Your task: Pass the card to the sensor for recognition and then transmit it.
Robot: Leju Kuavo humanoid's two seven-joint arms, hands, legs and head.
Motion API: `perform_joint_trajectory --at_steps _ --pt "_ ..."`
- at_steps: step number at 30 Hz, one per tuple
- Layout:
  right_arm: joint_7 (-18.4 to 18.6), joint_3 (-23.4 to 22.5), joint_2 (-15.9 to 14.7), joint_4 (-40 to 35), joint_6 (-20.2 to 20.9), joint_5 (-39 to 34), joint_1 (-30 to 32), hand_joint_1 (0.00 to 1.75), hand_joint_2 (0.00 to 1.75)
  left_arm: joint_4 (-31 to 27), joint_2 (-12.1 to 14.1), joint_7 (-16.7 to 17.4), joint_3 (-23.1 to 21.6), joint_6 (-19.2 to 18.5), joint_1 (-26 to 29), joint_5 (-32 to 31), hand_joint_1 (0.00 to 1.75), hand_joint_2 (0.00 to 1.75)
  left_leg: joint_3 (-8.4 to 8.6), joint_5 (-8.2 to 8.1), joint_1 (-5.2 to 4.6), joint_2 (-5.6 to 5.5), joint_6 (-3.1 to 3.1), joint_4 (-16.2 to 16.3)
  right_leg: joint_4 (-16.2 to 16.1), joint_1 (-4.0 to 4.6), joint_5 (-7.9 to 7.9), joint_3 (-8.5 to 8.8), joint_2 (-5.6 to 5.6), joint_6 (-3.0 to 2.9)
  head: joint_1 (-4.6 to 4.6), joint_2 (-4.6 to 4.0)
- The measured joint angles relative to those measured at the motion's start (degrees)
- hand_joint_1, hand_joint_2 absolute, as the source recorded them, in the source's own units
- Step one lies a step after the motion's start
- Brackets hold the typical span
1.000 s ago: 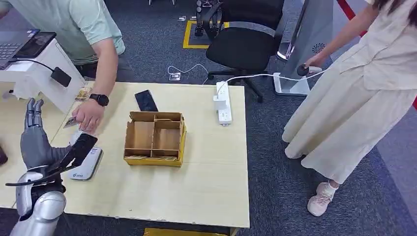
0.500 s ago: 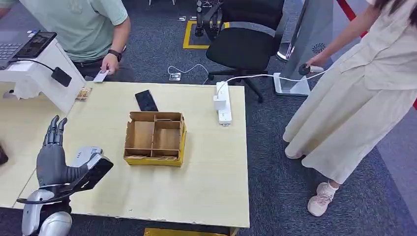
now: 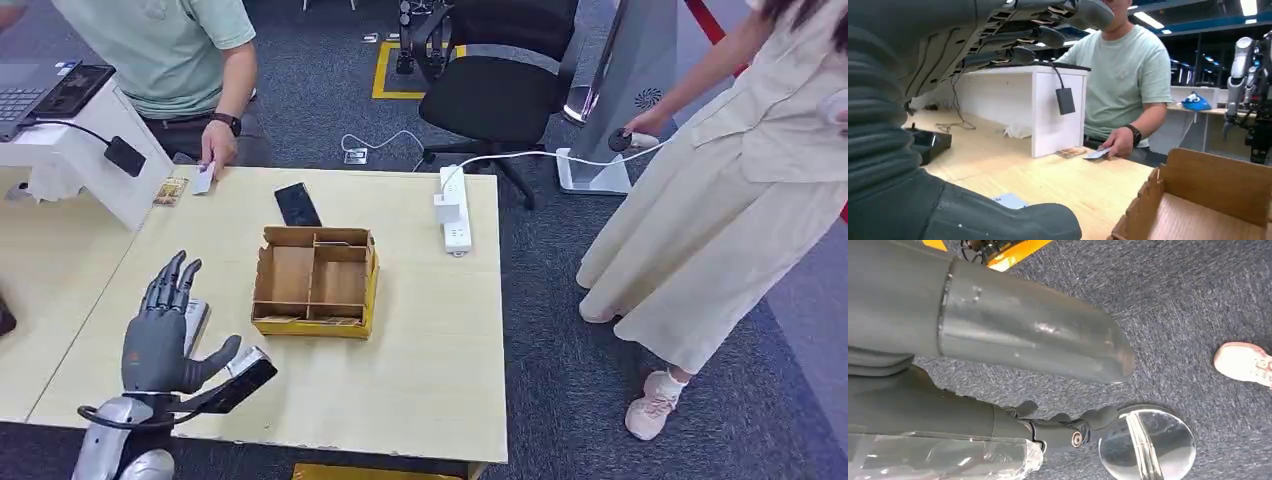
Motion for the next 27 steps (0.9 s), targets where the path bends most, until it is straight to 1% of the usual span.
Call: perform_joint_trajectory --at_steps 2,5,8,12,18,27 --pt "0.00 0.00 0.00 0.00 0.02 -0.39 -0.02 0.00 0.00 0.20 0.00 0.19 -1.22 0.54 -0.47 -1.61 0.00 1.75 0.00 0.00 0.00 0.00 0.00 0.00 0.00 0.00 0.00 0.00 -0.01 0.00 0.02 -0.02" --pt "0.00 0.00 0.00 0.00 0.17 -1.03 -0.04 0.00 0.00 0.76 0.00 0.57 -3.03 1.70 -1.33 -5.60 0.00 1.75 0.00 0.00 0.00 0.00 0.00 0.00 0.00 0.00 0.00 0.00 -0.01 0.00 0.02 0.00" --pt "0.00 0.00 0.00 0.00 0.17 -1.18 -0.08 0.00 0.00 1.57 0.02 1.73 -5.06 3.43 -2.45 -11.40 0.00 1.75 0.00 0.00 0.00 0.00 0.00 0.00 0.00 0.00 0.01 0.01 -0.01 0.00 0.00 -0.02" --pt "0.00 0.00 0.00 0.00 0.18 -1.18 -0.16 0.00 0.00 3.08 0.09 1.99 -7.34 5.26 -4.00 -14.29 0.00 1.75 0.00 0.00 0.00 0.00 0.00 0.00 0.00 0.00 0.01 0.01 -0.01 0.00 0.02 0.00" --pt "0.20 0.02 0.00 0.00 0.17 -1.16 -0.52 0.00 0.00 6.27 -0.11 2.31 -9.92 5.33 -6.30 -15.95 0.00 1.75 0.00 0.00 0.00 -0.01 0.00 0.00 0.00 0.00 0.01 0.00 -0.01 0.00 0.00 0.00" --pt "1.18 0.72 0.15 0.00 0.20 -0.63 -0.72 0.00 0.00 14.23 -0.63 2.21 -13.09 5.27 -12.45 -17.15 0.00 1.75 0.01 0.01 0.00 -0.01 0.00 0.01 0.00 0.00 0.02 0.01 -0.02 0.00 0.00 0.00"
